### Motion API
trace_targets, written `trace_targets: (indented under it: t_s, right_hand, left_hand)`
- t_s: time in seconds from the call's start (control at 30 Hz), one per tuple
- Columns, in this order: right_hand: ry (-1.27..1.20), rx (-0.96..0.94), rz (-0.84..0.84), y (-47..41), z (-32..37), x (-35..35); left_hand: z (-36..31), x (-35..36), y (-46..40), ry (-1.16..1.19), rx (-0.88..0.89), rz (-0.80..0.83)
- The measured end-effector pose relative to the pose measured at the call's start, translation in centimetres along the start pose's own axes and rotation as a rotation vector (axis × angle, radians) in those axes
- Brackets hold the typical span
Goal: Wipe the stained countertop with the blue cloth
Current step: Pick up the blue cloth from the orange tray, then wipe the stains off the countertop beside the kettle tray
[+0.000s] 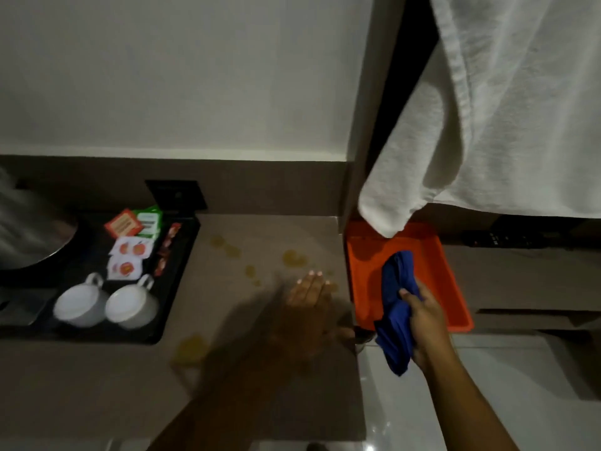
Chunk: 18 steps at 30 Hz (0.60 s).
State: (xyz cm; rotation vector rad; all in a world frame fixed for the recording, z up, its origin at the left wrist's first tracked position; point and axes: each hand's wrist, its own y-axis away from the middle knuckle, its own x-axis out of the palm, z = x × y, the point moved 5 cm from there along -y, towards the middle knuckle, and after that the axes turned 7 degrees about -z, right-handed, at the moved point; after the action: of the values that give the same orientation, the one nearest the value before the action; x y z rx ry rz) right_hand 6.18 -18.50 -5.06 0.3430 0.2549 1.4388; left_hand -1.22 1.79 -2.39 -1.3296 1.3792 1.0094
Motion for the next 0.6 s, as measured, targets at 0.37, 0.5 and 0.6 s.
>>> trace_targets:
  t_s: [0.37, 0.5, 0.6]
  right_hand:
    - [1.261, -0.579, 0.194, 9.7, -8.2, 10.6]
    - [1.379, -0.630, 0.110, 9.3, -8.4, 11.8]
    - [1.396, -0.632, 0.097, 10.1, -9.1, 13.5]
  left_hand:
    - [13.9, 1.3, 21.4, 0.049, -0.336, -0.156]
    - [17.9, 1.5, 25.7, 0.017, -0.536, -0.228]
    - [20.8, 0.9, 26.6, -0.015, -0.697, -0.227]
